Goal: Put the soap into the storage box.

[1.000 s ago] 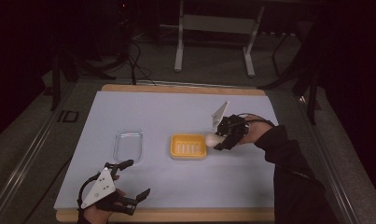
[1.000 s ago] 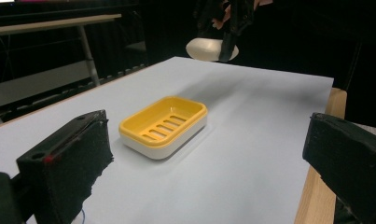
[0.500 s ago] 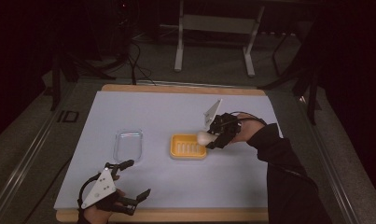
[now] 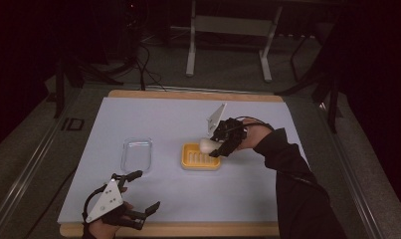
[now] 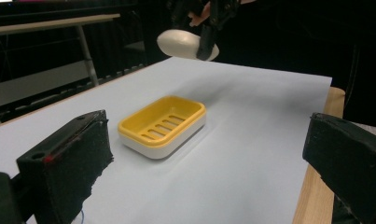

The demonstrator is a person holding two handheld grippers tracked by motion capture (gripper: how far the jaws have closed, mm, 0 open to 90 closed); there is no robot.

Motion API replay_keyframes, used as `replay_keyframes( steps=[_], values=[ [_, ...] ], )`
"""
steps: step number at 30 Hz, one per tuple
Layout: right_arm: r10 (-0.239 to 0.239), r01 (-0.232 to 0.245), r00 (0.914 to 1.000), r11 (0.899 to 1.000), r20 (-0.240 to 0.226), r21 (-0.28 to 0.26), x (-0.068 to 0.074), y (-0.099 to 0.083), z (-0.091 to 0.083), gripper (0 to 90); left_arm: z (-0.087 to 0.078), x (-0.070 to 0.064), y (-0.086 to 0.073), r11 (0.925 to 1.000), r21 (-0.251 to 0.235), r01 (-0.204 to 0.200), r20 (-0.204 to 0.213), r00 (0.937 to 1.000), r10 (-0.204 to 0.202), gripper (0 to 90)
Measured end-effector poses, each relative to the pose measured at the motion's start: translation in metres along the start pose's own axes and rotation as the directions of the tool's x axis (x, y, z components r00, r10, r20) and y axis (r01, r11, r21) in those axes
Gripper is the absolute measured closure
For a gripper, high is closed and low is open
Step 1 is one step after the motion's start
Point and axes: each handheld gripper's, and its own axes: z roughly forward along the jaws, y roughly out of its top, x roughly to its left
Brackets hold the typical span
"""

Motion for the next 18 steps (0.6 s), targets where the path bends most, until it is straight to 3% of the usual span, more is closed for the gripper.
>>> replay_keyframes(
  steps=[12,18],
  values=[
    [-0.061,0.061,0.9979,0.998,-0.024,-0.012,-0.003,0.016,0.009,49.9,0.000,0.000,0.000,1.0000,-0.003,0.005,0.000,1.0000,-0.005,1.1],
    [-0.082,0.080,0.9961,0.995,-0.033,-0.055,-0.007,0.016,0.014,49.9,0.001,0.000,0.000,1.0000,-0.001,0.010,0.001,1.0000,-0.010,1.1]
  ],
)
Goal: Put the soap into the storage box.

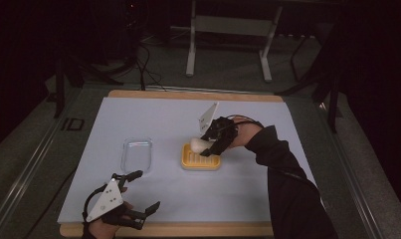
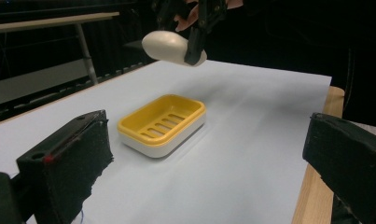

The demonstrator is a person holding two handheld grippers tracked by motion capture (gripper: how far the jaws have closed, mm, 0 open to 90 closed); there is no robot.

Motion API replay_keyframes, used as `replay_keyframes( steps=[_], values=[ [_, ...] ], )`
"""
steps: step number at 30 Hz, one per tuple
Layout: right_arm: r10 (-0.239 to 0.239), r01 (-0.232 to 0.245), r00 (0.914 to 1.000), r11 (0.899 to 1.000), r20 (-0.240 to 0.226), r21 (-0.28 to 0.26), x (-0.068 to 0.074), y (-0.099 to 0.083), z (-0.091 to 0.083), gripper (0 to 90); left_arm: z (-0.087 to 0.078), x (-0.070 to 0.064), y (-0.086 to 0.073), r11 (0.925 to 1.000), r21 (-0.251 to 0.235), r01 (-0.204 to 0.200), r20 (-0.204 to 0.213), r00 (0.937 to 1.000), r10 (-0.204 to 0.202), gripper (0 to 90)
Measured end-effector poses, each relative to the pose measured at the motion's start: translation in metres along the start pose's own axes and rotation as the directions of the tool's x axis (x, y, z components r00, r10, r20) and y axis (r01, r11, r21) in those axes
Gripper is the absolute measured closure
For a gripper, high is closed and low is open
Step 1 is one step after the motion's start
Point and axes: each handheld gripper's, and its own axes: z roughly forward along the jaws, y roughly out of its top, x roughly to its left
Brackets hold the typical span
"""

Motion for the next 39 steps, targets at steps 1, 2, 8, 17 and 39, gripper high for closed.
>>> replay_keyframes(
  steps=[1,2,8,17,39],
  values=[
    [0.000,0.000,1.0000,1.000,0.002,0.007,-0.001,0.000,0.003,49.9,0.000,0.000,0.000,1.0000,0.000,-0.001,0.001,1.0000,0.001,1.1],
    [0.005,-0.005,1.0000,1.000,-0.003,0.015,-0.001,-0.001,0.005,49.9,0.000,0.000,0.000,1.0000,0.000,-0.004,0.000,1.0000,0.004,1.1],
    [0.024,-0.023,0.9994,1.000,-0.026,0.020,-0.008,-0.007,0.019,49.9,-0.002,0.001,0.000,1.0000,-0.004,-0.004,-0.005,1.0000,0.004,1.2],
    [0.026,-0.026,0.9997,0.999,-0.005,-0.019,-0.015,-0.015,0.033,49.9,-0.002,0.000,0.000,1.0000,-0.003,0.000,-0.001,1.0000,0.000,1.2],
    [0.047,-0.046,0.9987,0.999,-0.021,0.020,-0.027,-0.038,0.072,49.9,-0.002,0.001,0.000,1.0000,-0.003,0.002,-0.003,1.0000,-0.002,1.2]
  ],
)
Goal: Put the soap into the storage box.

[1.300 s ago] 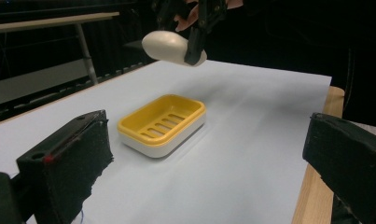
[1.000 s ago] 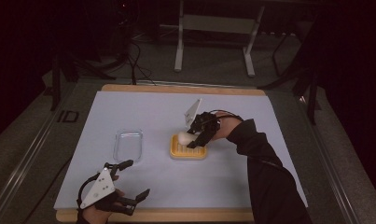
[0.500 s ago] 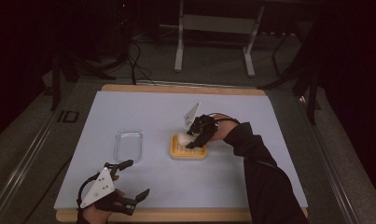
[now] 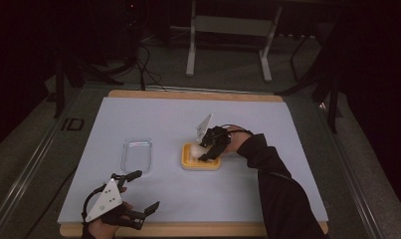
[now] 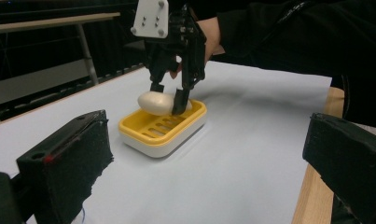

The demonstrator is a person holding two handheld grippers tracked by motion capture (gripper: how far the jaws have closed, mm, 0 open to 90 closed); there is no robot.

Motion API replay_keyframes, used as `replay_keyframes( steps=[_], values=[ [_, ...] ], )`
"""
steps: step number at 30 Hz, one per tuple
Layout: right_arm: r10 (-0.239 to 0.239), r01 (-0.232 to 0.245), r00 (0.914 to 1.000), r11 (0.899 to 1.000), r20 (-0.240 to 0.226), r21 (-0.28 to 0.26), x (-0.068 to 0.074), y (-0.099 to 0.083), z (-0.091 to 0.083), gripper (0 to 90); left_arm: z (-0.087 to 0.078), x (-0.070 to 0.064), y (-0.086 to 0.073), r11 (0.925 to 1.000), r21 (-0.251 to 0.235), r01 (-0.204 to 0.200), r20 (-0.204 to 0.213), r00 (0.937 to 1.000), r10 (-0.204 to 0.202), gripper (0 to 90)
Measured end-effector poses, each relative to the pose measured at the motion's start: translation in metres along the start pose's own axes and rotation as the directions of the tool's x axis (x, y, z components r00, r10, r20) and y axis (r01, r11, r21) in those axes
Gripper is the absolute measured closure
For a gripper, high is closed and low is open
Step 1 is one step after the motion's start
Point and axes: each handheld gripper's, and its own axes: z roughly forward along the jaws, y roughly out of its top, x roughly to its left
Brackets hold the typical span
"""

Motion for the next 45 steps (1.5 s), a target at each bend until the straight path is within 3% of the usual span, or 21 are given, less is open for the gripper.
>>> replay_keyframes(
  steps=[6,26,31,38,40,45],
  values=[
    [0.008,-0.008,1.0000,1.000,0.005,0.022,-0.002,-0.003,0.011,49.8,0.000,0.000,0.000,1.0000,-0.002,-0.001,0.001,1.0000,0.001,1.2],
    [0.043,-0.043,0.9991,0.998,0.002,0.048,-0.003,-0.003,0.024,48.8,0.001,0.000,0.000,1.0000,0.001,0.002,0.007,1.0000,-0.002,1.2],
    [0.060,-0.059,0.9979,0.998,-0.022,0.036,-0.004,-0.003,0.024,48.2,0.000,0.001,0.000,0.9999,-0.006,0.012,0.011,0.9999,-0.012,1.2],
    [0.026,-0.027,0.9996,0.998,0.009,0.055,-0.001,0.002,0.020,42.4,0.001,0.001,0.000,0.9999,-0.004,0.013,0.016,0.9998,-0.013,1.2],
    [0.012,-0.014,0.9991,0.998,0.040,0.057,0.001,0.003,0.018,39.5,0.000,0.001,0.000,0.9999,-0.005,0.016,0.015,0.9998,-0.016,1.2],
    [0.028,-0.030,0.9993,0.999,0.026,0.042,0.001,0.007,0.013,36.4,0.001,0.001,0.000,0.9999,-0.004,0.015,0.016,0.9998,-0.015,1.2]
  ],
)
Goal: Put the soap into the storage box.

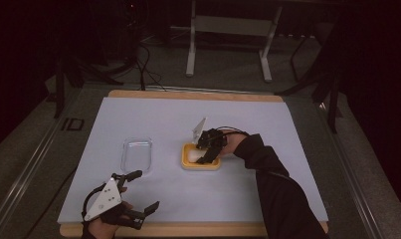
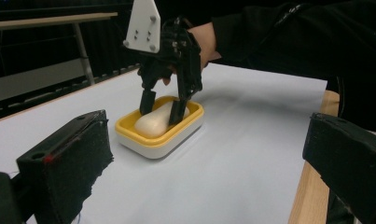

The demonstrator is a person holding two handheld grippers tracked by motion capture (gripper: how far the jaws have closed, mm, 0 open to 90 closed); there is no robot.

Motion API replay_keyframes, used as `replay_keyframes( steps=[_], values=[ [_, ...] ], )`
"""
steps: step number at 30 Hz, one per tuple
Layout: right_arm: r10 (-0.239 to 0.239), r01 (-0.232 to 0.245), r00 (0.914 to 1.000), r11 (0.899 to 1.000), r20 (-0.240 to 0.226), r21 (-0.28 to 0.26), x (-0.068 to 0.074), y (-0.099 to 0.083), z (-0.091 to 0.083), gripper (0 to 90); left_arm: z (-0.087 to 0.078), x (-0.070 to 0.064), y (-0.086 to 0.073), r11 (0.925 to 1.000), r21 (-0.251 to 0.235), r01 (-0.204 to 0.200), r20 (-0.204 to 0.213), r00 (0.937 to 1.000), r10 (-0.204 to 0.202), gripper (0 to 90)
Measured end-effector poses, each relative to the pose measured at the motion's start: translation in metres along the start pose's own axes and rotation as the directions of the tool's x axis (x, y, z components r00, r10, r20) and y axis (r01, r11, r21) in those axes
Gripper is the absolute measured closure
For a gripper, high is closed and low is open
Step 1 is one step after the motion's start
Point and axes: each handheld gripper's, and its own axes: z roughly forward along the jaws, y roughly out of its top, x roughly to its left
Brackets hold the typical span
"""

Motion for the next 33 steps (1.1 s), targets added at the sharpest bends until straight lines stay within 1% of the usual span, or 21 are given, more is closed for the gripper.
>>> replay_keyframes(
  steps=[1,2,3,4,5,6,7,9,10,12,13,14,16,17,20,22,24,26,30,31,33],
  values=[
    [-0.002,0.002,1.0000,1.000,0.005,-0.004,0.000,0.001,-0.002,36.1,0.000,0.000,0.000,1.0000,0.001,-0.001,0.000,1.0000,0.001,1.2],
    [0.013,-0.012,0.9998,1.000,-0.015,0.006,-0.001,0.001,-0.003,35.4,0.000,0.000,0.000,1.0000,0.002,-0.002,0.000,1.0000,0.002,1.2],
    [0.011,-0.011,0.9998,1.000,-0.016,0.007,-0.002,0.002,-0.005,32.8,0.000,0.000,0.000,1.0000,0.004,-0.005,-0.001,1.0000,0.005,1.2],
    [0.011,-0.011,0.9998,1.000,-0.016,0.007,-0.002,0.002,-0.005,32.8,0.000,0.000,0.000,1.0000,0.004,-0.005,-0.001,1.0000,0.005,1.1],
    [0.013,-0.013,0.9999,1.000,-0.006,0.005,-0.001,0.002,-0.007,30.8,0.000,0.000,0.000,1.0000,0.005,-0.005,-0.002,1.0000,0.005,1.1],
    [0.027,-0.027,0.9996,1.000,-0.012,0.014,-0.002,0.001,-0.011,26.2,0.000,0.000,0.000,1.0000,0.005,-0.004,-0.003,1.0000,0.004,1.2],
    [0.031,-0.031,0.9995,0.999,-0.010,0.011,-0.001,0.001,-0.013,25.4,0.000,0.000,0.000,1.0000,0.005,-0.003,-0.003,1.0000,0.003,1.1],
    [0.037,-0.037,0.9993,0.999,-0.007,-0.002,0.001,0.000,-0.018,19.1,0.001,0.000,0.000,1.0000,0.006,-0.003,-0.003,1.0000,0.003,1.2],
    [0.044,-0.044,0.9990,0.999,-0.007,-0.006,0.001,0.000,-0.019,17.6,0.001,0.000,0.000,1.0000,0.007,-0.002,-0.003,1.0000,0.002,1.2],
    [0.072,-0.073,0.9972,0.997,-0.017,-0.010,0.001,-0.001,-0.024,13.8,0.001,0.000,0.000,1.0000,0.007,-0.003,-0.003,1.0000,0.003,1.2],
    [0.078,-0.078,0.9970,0.997,-0.007,-0.013,0.002,-0.002,-0.025,14.5,0.001,0.000,0.000,1.0000,0.008,-0.003,-0.003,1.0000,0.003,1.2],
    [0.080,-0.080,0.9967,0.997,0.012,-0.011,0.003,-0.003,-0.027,13.3,0.001,0.000,0.000,1.0000,0.008,-0.003,-0.004,1.0000,0.003,1.2],
    [0.086,-0.085,0.9961,0.996,0.022,-0.008,0.004,-0.005,-0.031,12.9,0.001,0.000,0.000,1.0000,0.008,-0.002,-0.005,1.0000,0.002,1.1],
    [0.116,-0.115,0.9931,0.993,0.021,-0.011,0.003,-0.006,-0.033,12.8,0.001,-0.001,0.000,1.0000,0.008,-0.001,-0.005,1.0000,0.001,1.2],
    [0.144,-0.142,0.9885,0.989,0.047,-0.029,0.003,-0.011,-0.039,13.1,0.001,0.000,0.000,0.9999,0.010,-0.001,-0.005,1.0000,0.001,1.2],
    [0.168,-0.166,0.9839,0.985,0.060,-0.038,0.004,-0.014,-0.044,13.2,0.001,-0.001,0.000,0.9999,0.012,-0.001,-0.006,1.0000,0.001,1.1],
    [0.186,-0.182,0.9778,0.982,0.095,-0.049,0.006,-0.017,-0.048,13.2,0.001,-0.001,0.000,0.9999,0.015,-0.004,-0.007,1.0000,0.004,1.1],
    [0.203,-0.196,0.9719,0.978,0.119,-0.068,0.007,-0.021,-0.052,13.3,0.001,-0.001,0.000,0.9999,0.013,-0.001,-0.008,1.0000,0.001,1.2],
    [0.257,-0.242,0.9513,0.965,0.170,-0.104,0.013,-0.032,-0.059,13.3,0.001,-0.001,0.000,0.9999,0.011,0.000,-0.009,1.0000,0.000,1.2],
    [0.279,-0.264,0.9431,0.959,0.181,-0.105,0.014,-0.034,-0.061,13.3,0.001,-0.001,0.000,0.9999,0.012,-0.002,-0.009,1.0000,0.002,1.1],
    [0.322,-0.304,0.9296,0.945,0.179,-0.119,0.015,-0.040,-0.063,13.3,0.001,-0.001,0.000,0.9999,0.015,-0.003,-0.008,1.0000,0.003,1.2]
  ],
)
